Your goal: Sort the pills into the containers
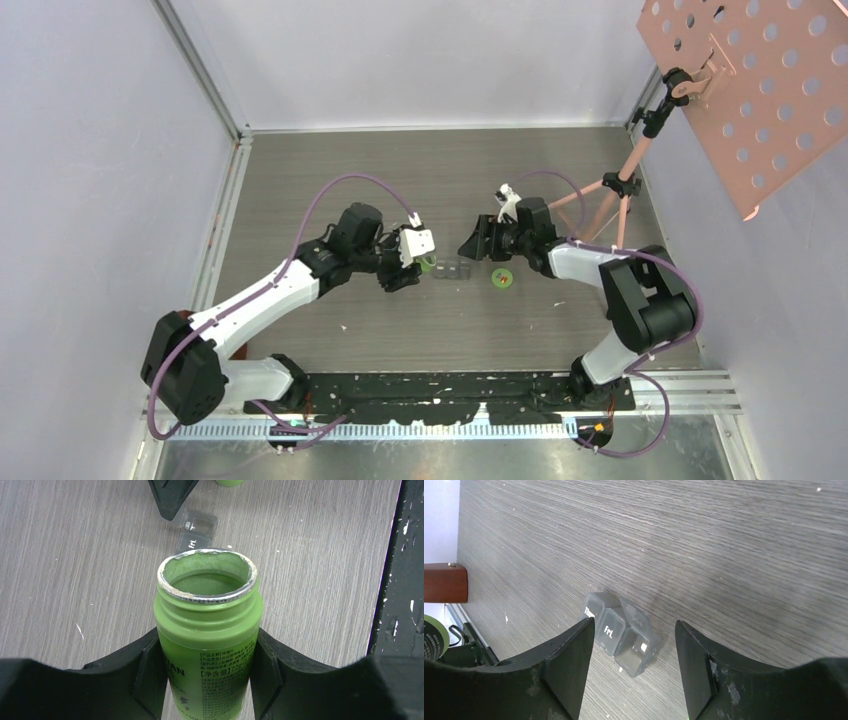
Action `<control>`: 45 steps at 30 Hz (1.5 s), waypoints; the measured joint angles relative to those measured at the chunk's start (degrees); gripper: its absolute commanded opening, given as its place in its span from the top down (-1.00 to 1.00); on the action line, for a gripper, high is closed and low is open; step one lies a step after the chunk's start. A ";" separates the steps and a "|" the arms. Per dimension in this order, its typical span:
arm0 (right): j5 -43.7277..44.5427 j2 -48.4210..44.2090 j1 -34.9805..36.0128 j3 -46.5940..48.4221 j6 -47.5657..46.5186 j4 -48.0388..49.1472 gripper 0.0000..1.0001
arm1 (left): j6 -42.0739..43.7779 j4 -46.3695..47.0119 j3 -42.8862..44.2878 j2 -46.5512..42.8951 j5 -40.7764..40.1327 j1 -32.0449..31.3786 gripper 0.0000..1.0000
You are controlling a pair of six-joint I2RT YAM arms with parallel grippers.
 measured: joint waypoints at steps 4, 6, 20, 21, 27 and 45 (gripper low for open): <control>-2.82 3.32 0.00 0.00 0.92 4.13 -0.19 | 0.00 0.00 0.00 -0.07 -0.17 0.00 1.00; -4.20 5.22 0.02 -0.46 1.75 6.36 -0.10 | 0.00 0.00 0.00 -0.11 -0.24 0.00 1.00; -7.98 7.67 0.02 -2.16 4.66 15.91 0.66 | 0.24 -0.11 0.09 -1.84 -0.48 0.00 1.00; -8.09 7.67 0.02 -2.25 4.68 16.22 0.71 | 0.24 -0.15 0.09 -1.84 -0.48 0.00 1.00; -9.25 7.67 0.00 -3.21 4.72 19.19 0.88 | 0.28 -0.98 0.33 -1.84 -0.48 0.00 1.00; -13.14 -1.01 0.22 -13.44 10.10 37.53 0.89 | 8.66 -10.34 9.49 3.82 -4.02 -1.33 1.00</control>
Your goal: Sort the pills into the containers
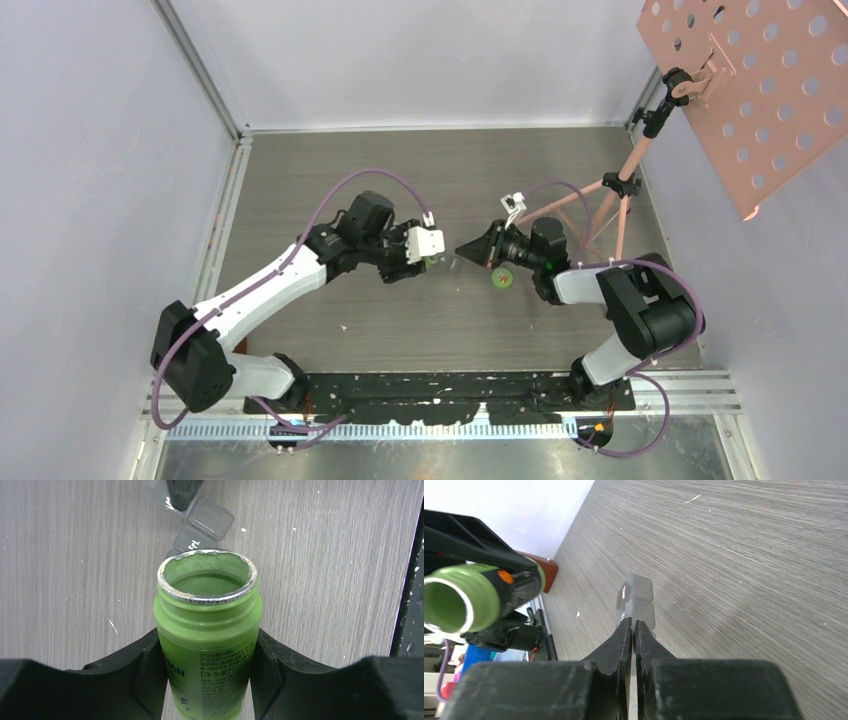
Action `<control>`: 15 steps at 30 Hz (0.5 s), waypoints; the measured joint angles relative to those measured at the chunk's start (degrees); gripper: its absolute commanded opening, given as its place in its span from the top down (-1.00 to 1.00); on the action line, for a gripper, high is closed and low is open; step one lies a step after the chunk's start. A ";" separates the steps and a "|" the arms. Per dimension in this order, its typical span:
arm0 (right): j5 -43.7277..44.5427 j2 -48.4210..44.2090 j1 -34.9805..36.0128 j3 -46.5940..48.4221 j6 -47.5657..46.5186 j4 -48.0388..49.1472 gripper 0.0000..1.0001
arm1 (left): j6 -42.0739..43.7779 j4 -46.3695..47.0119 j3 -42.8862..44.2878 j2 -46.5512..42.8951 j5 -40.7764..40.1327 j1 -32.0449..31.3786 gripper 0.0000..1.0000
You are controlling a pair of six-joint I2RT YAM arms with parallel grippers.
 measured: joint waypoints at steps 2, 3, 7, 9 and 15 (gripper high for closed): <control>0.02 -0.09 0.50 -0.90 2.29 2.32 0.89 | 1.57 -1.49 0.22 0.79 -1.11 -0.74 1.00; 0.02 -0.07 0.76 -1.31 3.37 3.10 0.89 | 2.38 -2.64 0.70 1.55 -1.90 -1.25 1.00; 0.15 0.24 2.69 -3.45 9.51 8.72 0.89 | 5.68 -6.93 4.00 6.10 -6.01 -3.61 1.00; 0.48 0.81 3.76 -4.15 12.68 11.74 0.89 | 6.75 -8.26 5.20 7.93 -7.56 -4.26 1.00; 2.32 1.77 6.36 -5.22 21.20 19.39 0.89 | 8.39 -10.16 5.64 9.38 -10.38 -5.05 1.00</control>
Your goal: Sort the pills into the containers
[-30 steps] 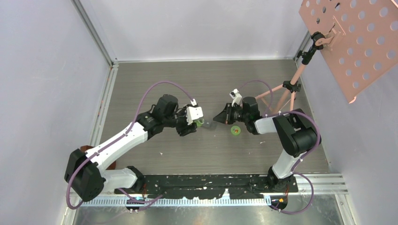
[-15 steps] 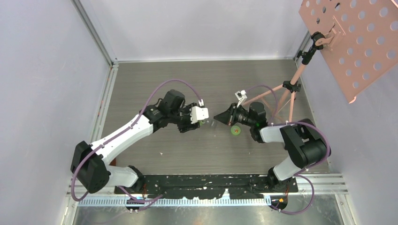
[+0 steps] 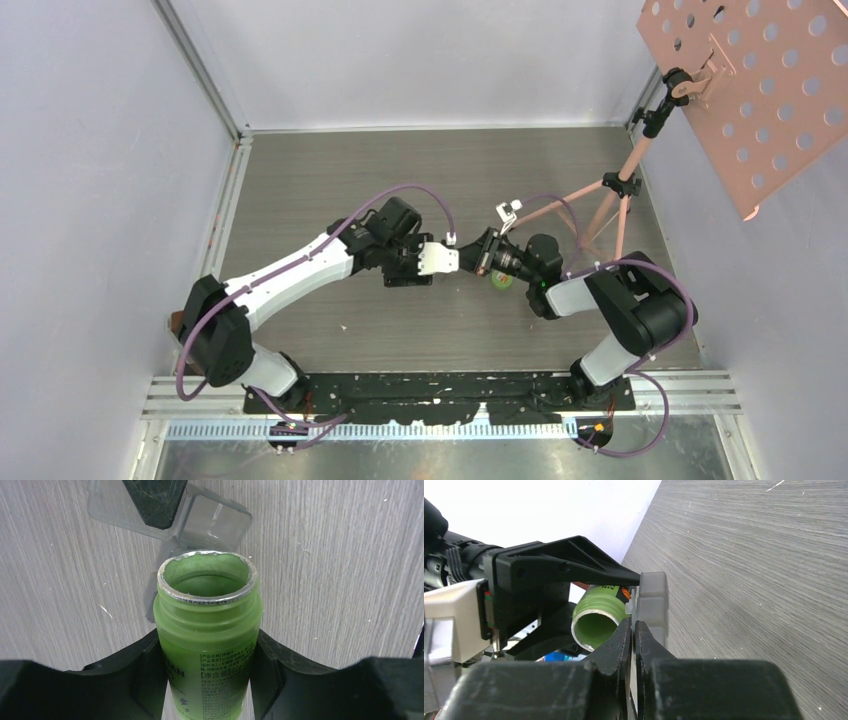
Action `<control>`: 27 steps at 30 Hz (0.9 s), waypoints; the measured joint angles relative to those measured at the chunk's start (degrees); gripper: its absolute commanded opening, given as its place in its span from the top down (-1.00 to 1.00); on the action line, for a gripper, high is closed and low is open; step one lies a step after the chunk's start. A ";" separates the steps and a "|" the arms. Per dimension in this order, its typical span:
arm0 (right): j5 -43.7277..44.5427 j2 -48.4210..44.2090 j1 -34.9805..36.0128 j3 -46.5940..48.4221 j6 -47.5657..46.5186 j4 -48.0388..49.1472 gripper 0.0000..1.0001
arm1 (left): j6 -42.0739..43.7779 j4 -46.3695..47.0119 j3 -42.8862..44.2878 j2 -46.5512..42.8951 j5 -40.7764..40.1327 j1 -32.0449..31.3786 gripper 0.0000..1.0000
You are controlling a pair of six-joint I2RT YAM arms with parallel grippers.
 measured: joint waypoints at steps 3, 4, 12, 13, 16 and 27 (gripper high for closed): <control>0.92 -0.09 0.37 0.00 1.77 1.03 0.89 | 0.57 -0.66 0.22 0.02 -1.44 -0.17 1.00; 1.11 -0.17 0.50 0.00 1.95 1.01 0.89 | 0.70 -0.81 0.33 0.11 -1.81 -0.24 1.00; 3.34 -2.21 1.38 0.55 3.72 -3.85 0.89 | 1.14 -1.95 2.23 2.93 -9.62 -3.30 1.00; 3.52 -2.16 1.38 0.83 4.63 -4.61 0.89 | 1.16 -2.01 2.25 3.23 -10.49 -3.61 1.00; 3.93 -1.77 1.40 1.36 7.39 -5.77 0.88 | 1.18 -2.34 2.25 3.63 -12.02 -4.09 1.00; 4.85 1.03 1.51 1.55 14.05 -9.09 0.89 | 1.03 0.31 0.98 3.52 -13.35 -4.15 1.00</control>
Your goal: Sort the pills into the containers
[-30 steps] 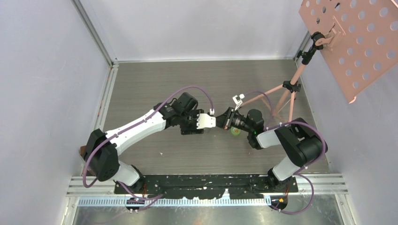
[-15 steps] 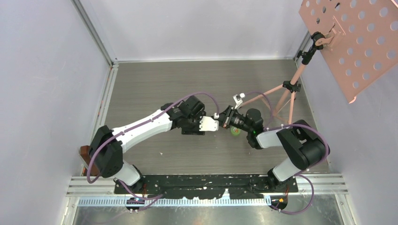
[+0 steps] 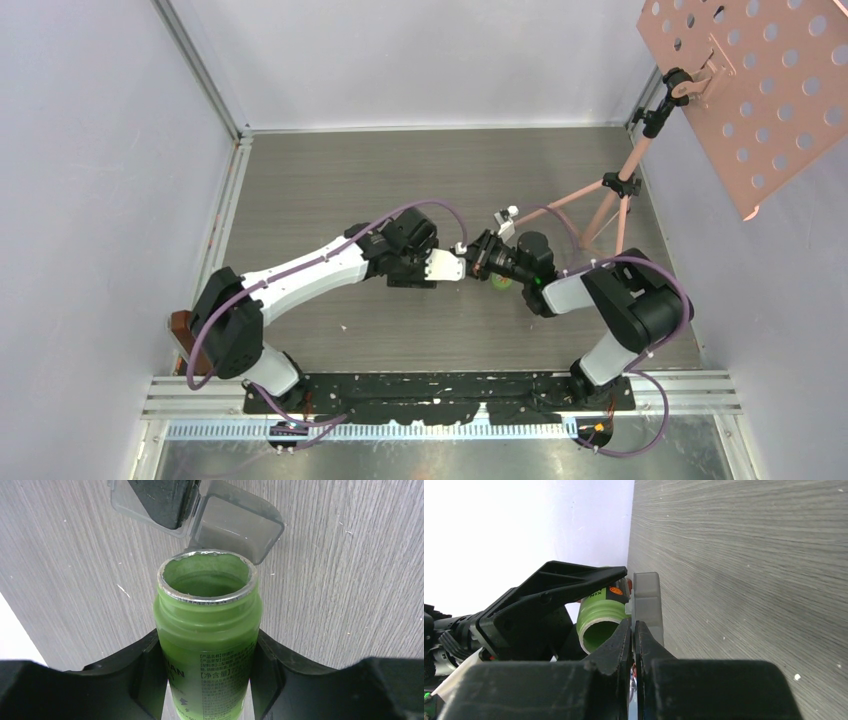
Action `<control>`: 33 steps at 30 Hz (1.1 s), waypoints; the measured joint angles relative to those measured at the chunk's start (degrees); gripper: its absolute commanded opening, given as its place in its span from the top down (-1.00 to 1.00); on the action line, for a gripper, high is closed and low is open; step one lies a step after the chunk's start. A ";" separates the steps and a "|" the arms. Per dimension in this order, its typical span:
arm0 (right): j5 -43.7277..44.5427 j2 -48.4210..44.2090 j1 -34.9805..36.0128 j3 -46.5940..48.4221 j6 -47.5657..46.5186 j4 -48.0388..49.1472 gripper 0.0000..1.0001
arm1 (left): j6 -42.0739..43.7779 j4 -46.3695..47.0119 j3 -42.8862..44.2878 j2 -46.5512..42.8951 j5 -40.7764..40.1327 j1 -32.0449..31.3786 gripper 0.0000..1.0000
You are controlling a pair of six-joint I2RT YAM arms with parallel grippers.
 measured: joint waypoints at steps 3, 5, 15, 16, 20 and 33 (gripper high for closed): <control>0.28 1.46 0.20 -0.02 -0.07 -0.46 0.89 | -0.13 0.96 -1.36 -0.02 0.00 0.00 1.00; 0.46 3.30 0.31 -0.02 -0.15 -0.44 0.88 | -0.24 1.40 -2.14 -0.02 0.02 0.00 1.00; 0.55 14.93 1.46 0.22 -0.79 1.31 0.76 | -1.77 4.42 -5.46 -0.22 0.13 0.00 1.00; 0.59 15.41 1.62 0.33 -0.90 1.33 0.74 | -1.88 4.72 -5.95 -0.28 0.15 0.02 1.00; 1.14 16.57 2.01 0.92 -2.40 1.36 0.56 | -2.27 5.25 -6.99 -0.31 0.17 0.00 1.00; 1.64 14.86 2.32 1.40 -9.60 1.18 0.22 | -3.45 6.58 -7.82 -0.83 0.17 0.00 1.00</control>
